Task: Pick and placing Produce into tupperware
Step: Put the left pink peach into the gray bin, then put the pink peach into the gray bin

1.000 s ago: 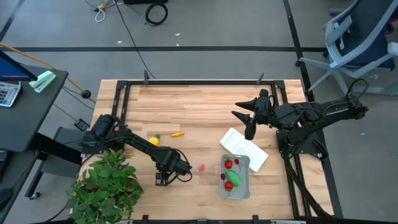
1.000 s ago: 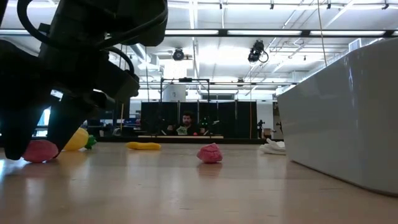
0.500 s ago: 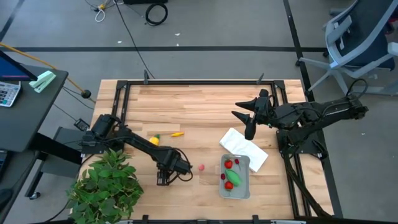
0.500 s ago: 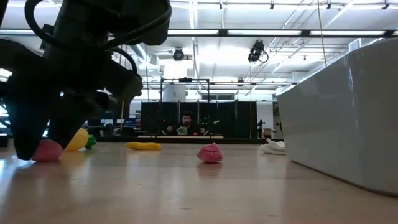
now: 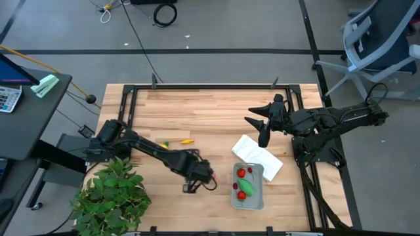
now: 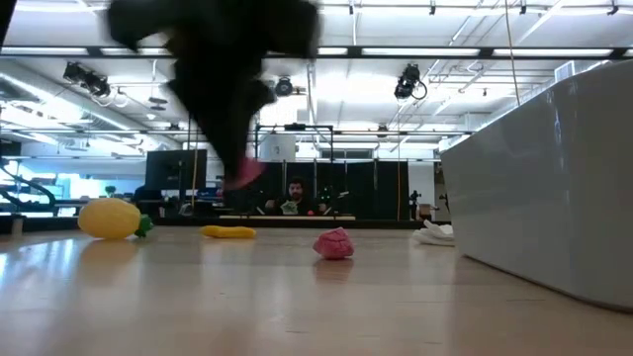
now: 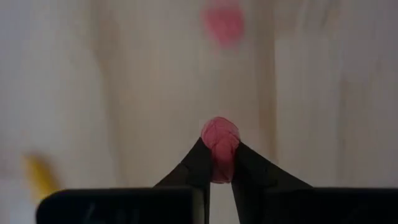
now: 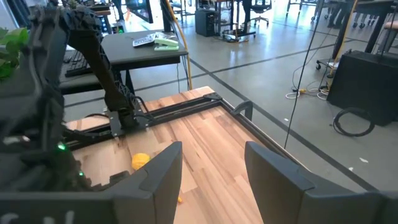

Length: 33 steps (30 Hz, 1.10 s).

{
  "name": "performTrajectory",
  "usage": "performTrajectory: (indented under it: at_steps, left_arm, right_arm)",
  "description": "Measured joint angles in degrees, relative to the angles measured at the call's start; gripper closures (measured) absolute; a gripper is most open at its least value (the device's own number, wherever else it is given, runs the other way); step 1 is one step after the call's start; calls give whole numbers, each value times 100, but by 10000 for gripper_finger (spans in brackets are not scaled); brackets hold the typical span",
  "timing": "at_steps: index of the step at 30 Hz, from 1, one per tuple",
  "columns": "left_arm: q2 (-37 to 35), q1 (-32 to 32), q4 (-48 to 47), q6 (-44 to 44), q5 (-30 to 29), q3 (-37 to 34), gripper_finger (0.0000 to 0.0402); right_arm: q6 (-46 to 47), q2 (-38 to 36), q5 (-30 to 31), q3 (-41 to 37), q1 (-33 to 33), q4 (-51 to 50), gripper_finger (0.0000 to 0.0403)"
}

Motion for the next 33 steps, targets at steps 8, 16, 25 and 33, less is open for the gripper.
performTrajectory:
  at_steps: [8, 16, 25, 33]
  left_arm:
    - [-3, 376, 1971, 1269, -643, 1063, 360]
    - [377, 819, 4288, 1019, 1075, 731, 360]
    - [1247, 731, 4856, 1360, 1488, 716, 328]
    - [1306, 738, 5201, 1655, 1449, 753, 243]
  right_arm:
    - [0, 0, -1, 0, 0, 0, 220]
    - [-1, -2, 0, -2, 0, 4, 220]
    - [-4, -2, 0, -2, 0, 1, 220]
    - [-8, -2, 0, -2, 0, 0, 220]
